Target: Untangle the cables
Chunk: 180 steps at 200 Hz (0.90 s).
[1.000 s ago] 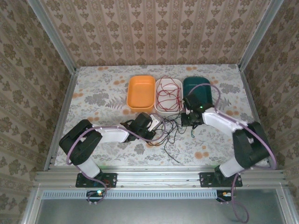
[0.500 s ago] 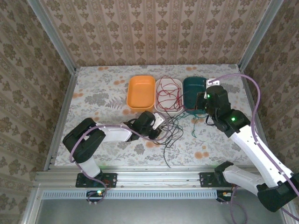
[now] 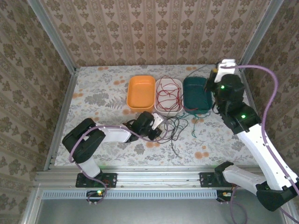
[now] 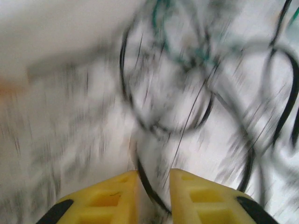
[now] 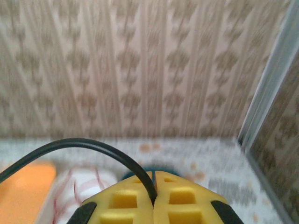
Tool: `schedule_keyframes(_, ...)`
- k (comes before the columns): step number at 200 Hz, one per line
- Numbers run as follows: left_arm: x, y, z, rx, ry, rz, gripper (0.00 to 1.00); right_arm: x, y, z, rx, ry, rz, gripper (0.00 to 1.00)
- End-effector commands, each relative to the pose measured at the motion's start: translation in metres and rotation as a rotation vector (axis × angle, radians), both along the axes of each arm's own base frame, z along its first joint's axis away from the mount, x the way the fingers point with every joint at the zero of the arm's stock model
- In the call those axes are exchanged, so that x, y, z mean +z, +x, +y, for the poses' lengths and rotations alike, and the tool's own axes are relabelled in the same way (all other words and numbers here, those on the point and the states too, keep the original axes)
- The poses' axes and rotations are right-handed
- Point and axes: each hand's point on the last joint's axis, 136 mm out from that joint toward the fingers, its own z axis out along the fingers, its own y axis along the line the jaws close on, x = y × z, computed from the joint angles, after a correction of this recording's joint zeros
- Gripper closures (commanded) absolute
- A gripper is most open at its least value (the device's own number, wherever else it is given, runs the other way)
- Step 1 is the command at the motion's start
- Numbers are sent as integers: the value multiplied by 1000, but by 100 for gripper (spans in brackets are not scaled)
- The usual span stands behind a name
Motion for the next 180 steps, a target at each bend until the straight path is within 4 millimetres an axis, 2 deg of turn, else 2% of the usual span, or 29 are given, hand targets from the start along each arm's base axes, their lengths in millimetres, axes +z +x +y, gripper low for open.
schedule_keyframes(1,-36,-18,37,29,164,97,71,57,-18,-17,-62,60,-184,98)
schedule_keyframes(9,-36,-19,37,30,165,97,69,57,-17,-17,-62,61,-184,98)
schedule_keyframes(15,-35,-20,38,27,164,99,53,58,-18,-18,-63,63,-186,98)
schedule_keyframes(22,-35,-20,38,28,164,98,45,59,-18,-19,-68,63,-190,98)
schedule_keyframes(44,-31,-18,38,33,150,89,35,64,-15,-20,-86,54,-208,97)
schedule_keyframes(67,-21,-12,36,54,128,59,28,63,-1,-17,-102,30,-196,97)
schedule_keyframes(77,-16,-8,36,71,117,39,21,63,6,-14,-104,21,-196,97)
schedule_keyframes(100,-2,3,36,115,66,7,19,70,17,-12,-117,28,-211,97)
schedule_keyframes(125,13,6,34,124,-7,9,19,83,19,-3,-61,48,-245,96)
schedule_keyframes(159,55,7,16,64,-122,-26,18,83,17,17,68,32,-207,96)
schedule_keyframes(180,85,9,3,16,-204,-38,17,85,5,34,206,39,-223,96)
